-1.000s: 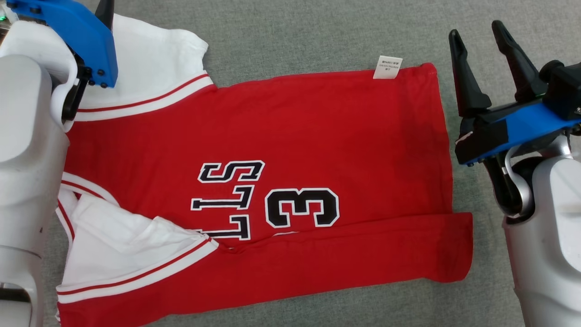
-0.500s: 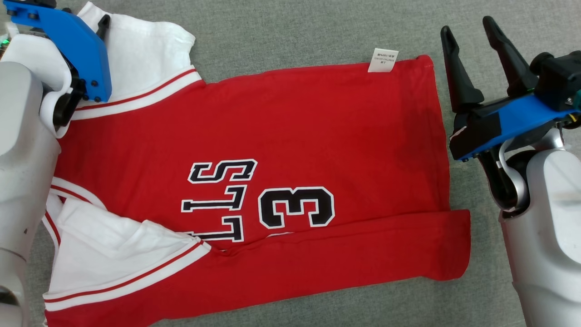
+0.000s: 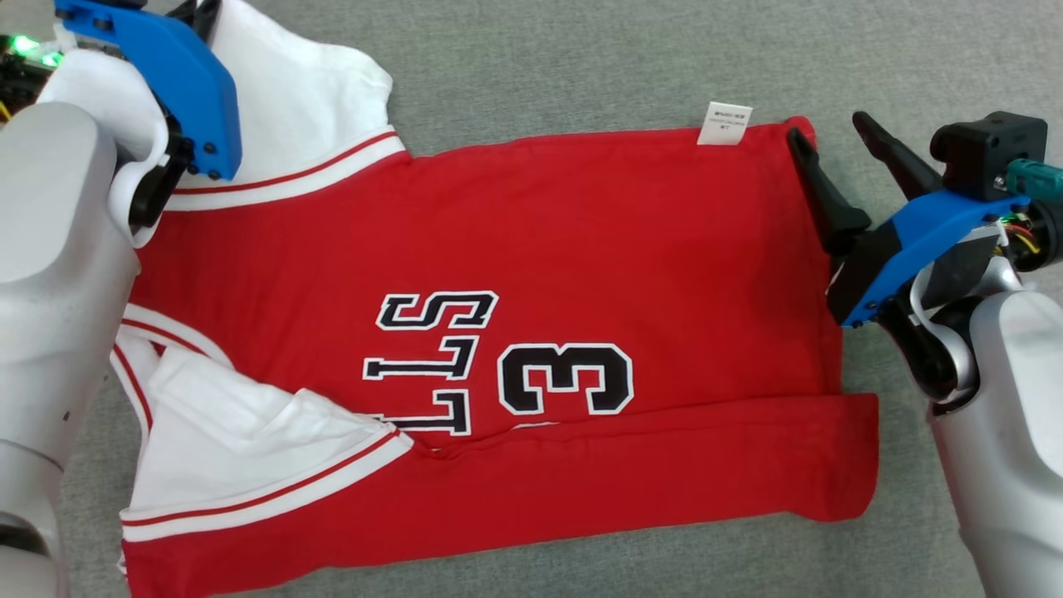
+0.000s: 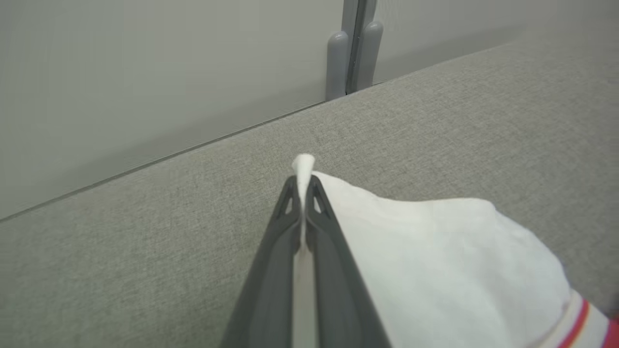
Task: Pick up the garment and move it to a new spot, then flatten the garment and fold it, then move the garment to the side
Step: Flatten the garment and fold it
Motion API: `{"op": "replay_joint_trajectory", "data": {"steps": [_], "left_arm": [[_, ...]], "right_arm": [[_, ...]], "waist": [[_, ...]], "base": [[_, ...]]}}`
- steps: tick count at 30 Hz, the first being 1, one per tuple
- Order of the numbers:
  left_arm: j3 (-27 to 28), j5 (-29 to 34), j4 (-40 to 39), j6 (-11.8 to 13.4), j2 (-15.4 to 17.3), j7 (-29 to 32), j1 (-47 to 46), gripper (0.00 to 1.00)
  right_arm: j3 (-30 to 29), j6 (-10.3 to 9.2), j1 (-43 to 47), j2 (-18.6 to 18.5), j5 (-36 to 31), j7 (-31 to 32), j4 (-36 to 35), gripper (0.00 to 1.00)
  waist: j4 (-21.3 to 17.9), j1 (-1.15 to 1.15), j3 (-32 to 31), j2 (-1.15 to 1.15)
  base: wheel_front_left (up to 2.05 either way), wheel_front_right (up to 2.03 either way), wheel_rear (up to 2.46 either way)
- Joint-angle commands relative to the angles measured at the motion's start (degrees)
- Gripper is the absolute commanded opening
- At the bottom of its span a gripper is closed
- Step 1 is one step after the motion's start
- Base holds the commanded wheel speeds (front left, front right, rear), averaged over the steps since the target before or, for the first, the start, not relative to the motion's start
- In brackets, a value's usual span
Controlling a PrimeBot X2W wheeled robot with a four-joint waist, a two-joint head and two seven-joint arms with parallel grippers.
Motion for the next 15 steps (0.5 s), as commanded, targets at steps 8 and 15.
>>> {"op": "replay_joint_trajectory", "data": {"steps": [8,15], "left_arm": [[-2.7,-1.6,0.0,0.0,-1.6,-3.3,-2.7,0.0],[-4.6,-3.1,0.2,0.0,-2.4,-5.7,-3.4,0.0]], "right_arm": [[0.0,0.04,-2.1,-1.8,-1.2,2.7,5.1,1.0],[0.8,0.03,-4.2,-1.7,0.3,3.0,9.3,0.0]], "waist": [[2.5,0.0,0.7,0.0],[3.8,0.0,0.7,0.0]], "base": [[0.0,0.0,0.0],[0.0,0.0,0.0]]}}
